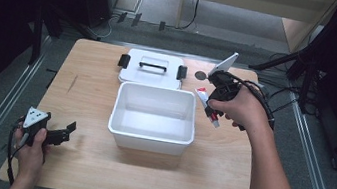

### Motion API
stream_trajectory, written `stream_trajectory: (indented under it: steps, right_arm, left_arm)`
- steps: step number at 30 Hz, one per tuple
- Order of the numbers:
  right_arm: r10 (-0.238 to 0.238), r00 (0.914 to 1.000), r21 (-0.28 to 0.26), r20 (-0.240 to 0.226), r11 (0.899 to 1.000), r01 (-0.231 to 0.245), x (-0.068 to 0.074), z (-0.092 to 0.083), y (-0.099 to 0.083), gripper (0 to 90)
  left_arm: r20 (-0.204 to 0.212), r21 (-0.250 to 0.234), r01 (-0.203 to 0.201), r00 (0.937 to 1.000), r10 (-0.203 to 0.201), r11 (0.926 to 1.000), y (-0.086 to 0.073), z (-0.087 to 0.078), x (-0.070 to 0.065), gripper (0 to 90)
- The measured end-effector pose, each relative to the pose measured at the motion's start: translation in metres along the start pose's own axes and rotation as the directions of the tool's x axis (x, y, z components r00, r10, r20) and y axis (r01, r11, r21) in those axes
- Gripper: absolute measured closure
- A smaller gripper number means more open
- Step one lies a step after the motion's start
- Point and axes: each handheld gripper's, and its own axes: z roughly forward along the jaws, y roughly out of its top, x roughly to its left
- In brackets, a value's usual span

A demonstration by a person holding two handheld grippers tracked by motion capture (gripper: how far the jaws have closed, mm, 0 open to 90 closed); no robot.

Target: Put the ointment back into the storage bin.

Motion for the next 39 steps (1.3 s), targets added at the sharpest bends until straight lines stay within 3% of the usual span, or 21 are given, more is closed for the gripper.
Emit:
stream_trajectory:
  steps: [15, 26, 39]
  right_arm:
    - [-0.056, 0.998, 0.001, -0.03, 0.998, 0.056, 0.021, 0.002, 0.012, 72.6]
    - [-0.121, 0.9916, -0.002, -0.046, 0.993, 0.121, 0.034, 0.007, 0.018, 72.6]
    - [-0.243, 0.9671, -0.028, -0.077, 0.97, 0.241, 0.052, 0.011, 0.023, 72.5]
  left_arm:
    - [0.003, 0.002, 0.003, 1.0, -0.003, 1.0, 0.0, 0.0, 0.0, 0.0]
    - [0.003, 0.001, 0.004, 1.0, -0.004, 1.0, 0.0, 0.0, 0.001, 0.0]
    - [0.004, 0.001, 0.004, 1.0, -0.004, 1.0, 0.0, 0.0, 0.0, 0.0]
